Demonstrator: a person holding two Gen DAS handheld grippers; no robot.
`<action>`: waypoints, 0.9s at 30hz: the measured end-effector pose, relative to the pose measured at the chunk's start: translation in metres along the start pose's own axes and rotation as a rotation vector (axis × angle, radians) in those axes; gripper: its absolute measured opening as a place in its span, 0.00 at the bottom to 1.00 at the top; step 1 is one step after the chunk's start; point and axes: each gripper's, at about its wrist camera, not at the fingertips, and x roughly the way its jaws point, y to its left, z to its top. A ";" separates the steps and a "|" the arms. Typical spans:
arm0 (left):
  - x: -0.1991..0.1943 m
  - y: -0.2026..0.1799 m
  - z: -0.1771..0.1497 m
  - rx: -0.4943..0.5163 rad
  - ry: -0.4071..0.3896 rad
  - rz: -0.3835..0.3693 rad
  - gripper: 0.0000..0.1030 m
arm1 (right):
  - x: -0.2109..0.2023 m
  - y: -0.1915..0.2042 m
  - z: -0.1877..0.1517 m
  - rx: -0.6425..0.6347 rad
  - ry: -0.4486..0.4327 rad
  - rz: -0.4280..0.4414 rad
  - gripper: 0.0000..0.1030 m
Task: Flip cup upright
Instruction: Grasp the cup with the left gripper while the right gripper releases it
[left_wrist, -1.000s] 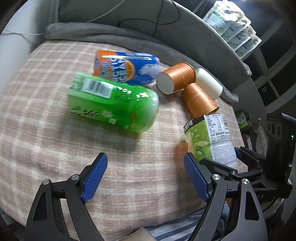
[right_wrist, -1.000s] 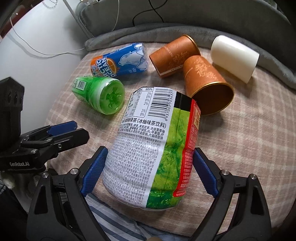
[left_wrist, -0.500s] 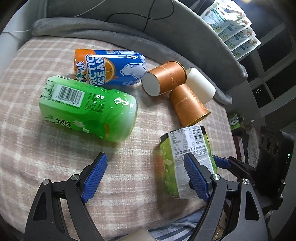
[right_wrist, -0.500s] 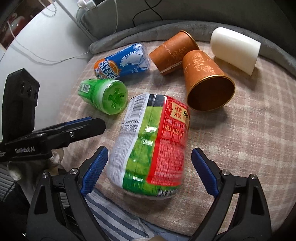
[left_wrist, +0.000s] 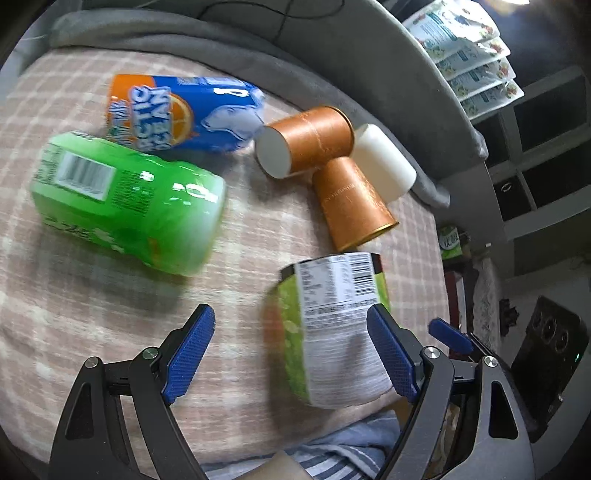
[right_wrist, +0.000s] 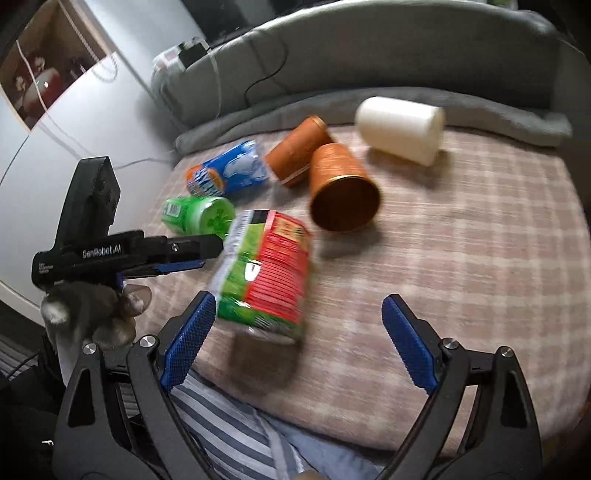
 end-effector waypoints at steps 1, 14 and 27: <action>0.002 -0.002 0.000 -0.001 0.006 -0.007 0.82 | -0.005 -0.006 -0.003 0.015 -0.008 -0.003 0.91; 0.030 -0.018 0.009 -0.024 0.069 -0.028 0.82 | -0.026 -0.040 -0.028 0.088 -0.032 -0.036 0.91; 0.043 -0.015 0.017 -0.035 0.120 -0.025 0.78 | -0.022 -0.050 -0.030 0.114 -0.029 -0.042 0.91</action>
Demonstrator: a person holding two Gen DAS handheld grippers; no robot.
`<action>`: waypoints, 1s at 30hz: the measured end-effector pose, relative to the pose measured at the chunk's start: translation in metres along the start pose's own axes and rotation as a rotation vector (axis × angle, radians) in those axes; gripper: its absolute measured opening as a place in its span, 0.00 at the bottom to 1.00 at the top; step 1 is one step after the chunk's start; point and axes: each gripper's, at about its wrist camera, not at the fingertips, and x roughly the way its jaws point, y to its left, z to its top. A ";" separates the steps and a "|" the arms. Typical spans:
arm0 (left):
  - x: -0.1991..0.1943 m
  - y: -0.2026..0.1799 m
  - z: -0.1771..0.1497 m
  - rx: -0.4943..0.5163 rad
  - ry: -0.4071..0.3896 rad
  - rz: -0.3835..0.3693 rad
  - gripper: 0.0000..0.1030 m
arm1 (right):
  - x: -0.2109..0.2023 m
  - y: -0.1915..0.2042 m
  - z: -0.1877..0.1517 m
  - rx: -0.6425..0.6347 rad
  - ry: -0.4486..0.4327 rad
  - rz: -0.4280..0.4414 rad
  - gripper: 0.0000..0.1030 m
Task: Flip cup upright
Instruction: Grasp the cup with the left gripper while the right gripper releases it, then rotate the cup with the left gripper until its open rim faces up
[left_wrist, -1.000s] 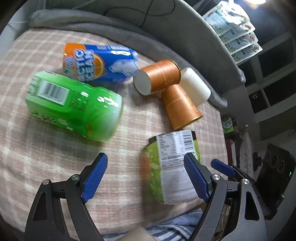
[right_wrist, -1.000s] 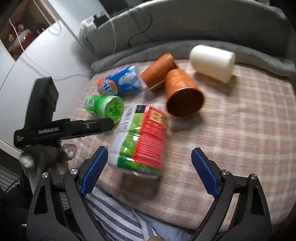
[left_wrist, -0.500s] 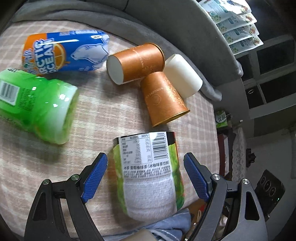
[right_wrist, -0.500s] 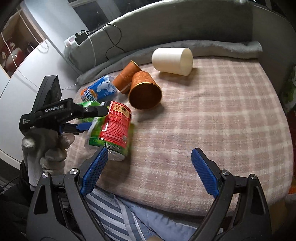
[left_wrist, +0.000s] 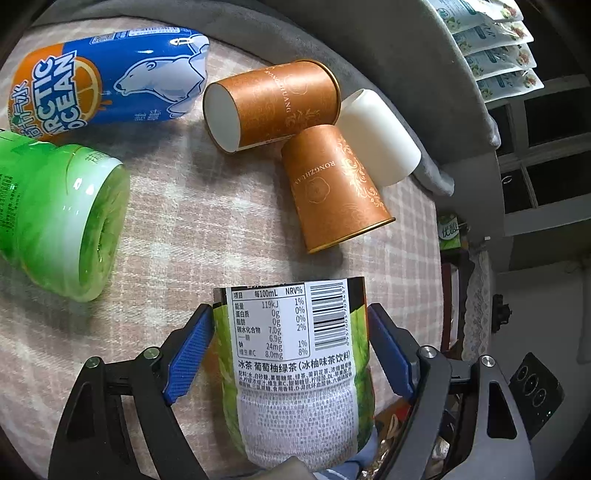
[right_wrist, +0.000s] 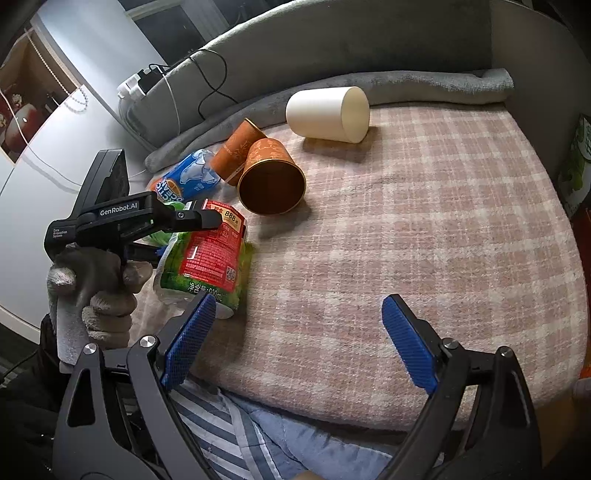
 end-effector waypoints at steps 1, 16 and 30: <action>0.001 0.000 0.000 0.001 0.000 0.000 0.78 | 0.000 0.000 0.000 0.000 0.000 0.000 0.91; -0.011 -0.012 -0.005 0.079 -0.067 0.018 0.77 | 0.001 0.002 0.002 0.007 -0.009 -0.006 0.91; -0.031 -0.034 -0.023 0.231 -0.217 0.094 0.76 | 0.004 0.007 0.003 0.002 -0.012 -0.005 0.91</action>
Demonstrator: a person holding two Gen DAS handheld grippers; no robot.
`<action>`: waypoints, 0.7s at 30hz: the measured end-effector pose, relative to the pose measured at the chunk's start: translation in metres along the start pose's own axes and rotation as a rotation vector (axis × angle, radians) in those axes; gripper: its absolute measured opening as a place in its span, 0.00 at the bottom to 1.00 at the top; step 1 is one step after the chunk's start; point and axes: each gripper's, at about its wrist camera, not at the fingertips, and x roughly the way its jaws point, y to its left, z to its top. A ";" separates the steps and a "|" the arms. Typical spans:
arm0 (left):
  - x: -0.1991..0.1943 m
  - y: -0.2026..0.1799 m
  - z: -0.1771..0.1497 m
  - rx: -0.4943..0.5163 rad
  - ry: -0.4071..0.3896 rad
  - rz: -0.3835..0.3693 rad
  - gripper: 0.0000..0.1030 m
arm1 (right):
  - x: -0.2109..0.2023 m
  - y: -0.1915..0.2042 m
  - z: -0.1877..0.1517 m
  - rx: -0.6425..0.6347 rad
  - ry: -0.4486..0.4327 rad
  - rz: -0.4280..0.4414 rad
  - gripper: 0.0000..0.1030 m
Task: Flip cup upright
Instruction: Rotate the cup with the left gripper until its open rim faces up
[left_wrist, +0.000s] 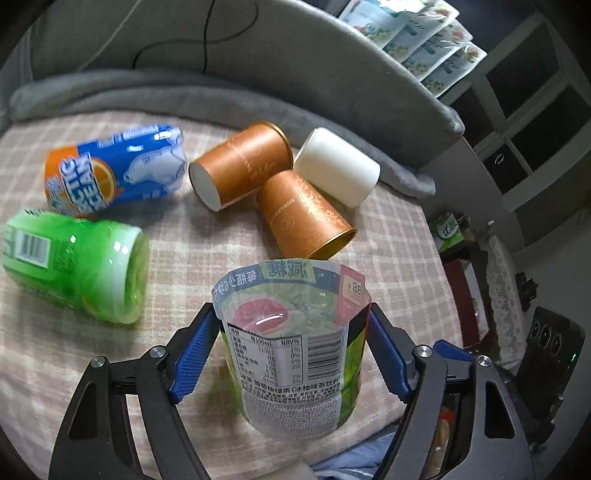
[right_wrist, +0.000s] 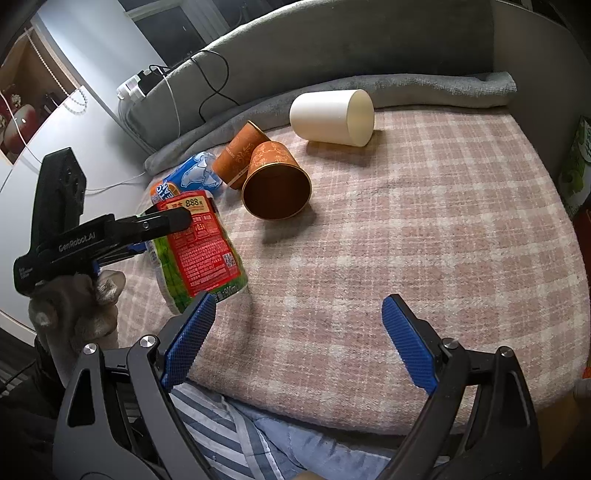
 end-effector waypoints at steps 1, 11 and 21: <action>-0.001 -0.001 0.000 0.011 -0.011 0.007 0.76 | 0.000 0.000 0.000 0.000 0.000 0.001 0.91; -0.012 -0.008 -0.003 0.135 -0.136 0.121 0.76 | 0.002 0.006 0.000 -0.009 -0.013 -0.008 0.91; -0.013 -0.009 -0.008 0.224 -0.217 0.202 0.76 | 0.005 0.015 0.002 -0.030 -0.050 -0.050 0.91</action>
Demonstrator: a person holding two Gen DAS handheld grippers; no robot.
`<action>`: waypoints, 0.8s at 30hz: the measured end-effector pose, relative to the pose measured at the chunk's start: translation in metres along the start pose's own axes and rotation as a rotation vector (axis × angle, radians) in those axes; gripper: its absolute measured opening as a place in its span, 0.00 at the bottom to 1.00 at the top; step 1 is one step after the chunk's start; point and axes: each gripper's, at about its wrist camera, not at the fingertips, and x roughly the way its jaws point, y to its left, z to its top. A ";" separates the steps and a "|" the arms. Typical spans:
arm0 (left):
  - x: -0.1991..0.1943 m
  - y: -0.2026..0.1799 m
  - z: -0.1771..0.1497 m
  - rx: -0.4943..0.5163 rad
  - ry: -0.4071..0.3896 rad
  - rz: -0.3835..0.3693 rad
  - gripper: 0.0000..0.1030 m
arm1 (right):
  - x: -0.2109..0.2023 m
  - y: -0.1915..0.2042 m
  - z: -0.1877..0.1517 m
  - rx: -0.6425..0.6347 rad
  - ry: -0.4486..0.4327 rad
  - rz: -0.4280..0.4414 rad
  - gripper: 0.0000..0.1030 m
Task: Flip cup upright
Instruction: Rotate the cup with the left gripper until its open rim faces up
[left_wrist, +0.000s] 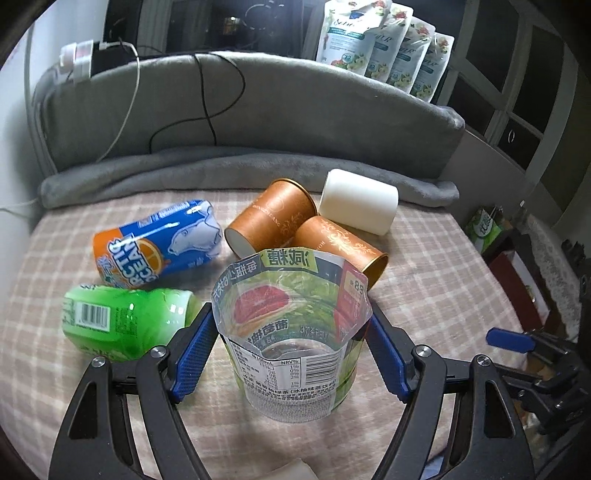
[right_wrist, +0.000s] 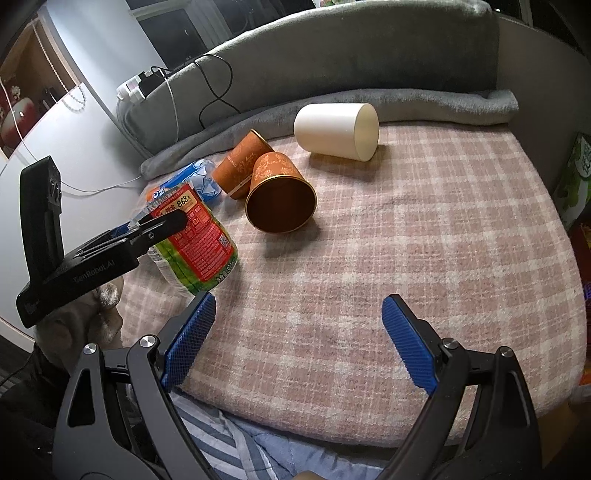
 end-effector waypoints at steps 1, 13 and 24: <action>0.000 -0.001 0.000 0.012 -0.011 0.005 0.76 | 0.000 0.001 0.000 -0.001 -0.003 -0.004 0.91; 0.004 -0.008 -0.011 0.105 -0.042 0.011 0.77 | 0.000 0.010 0.004 -0.007 -0.022 -0.013 0.91; -0.010 -0.005 -0.020 0.096 0.003 -0.064 0.79 | -0.011 0.024 0.011 -0.058 -0.134 -0.094 0.91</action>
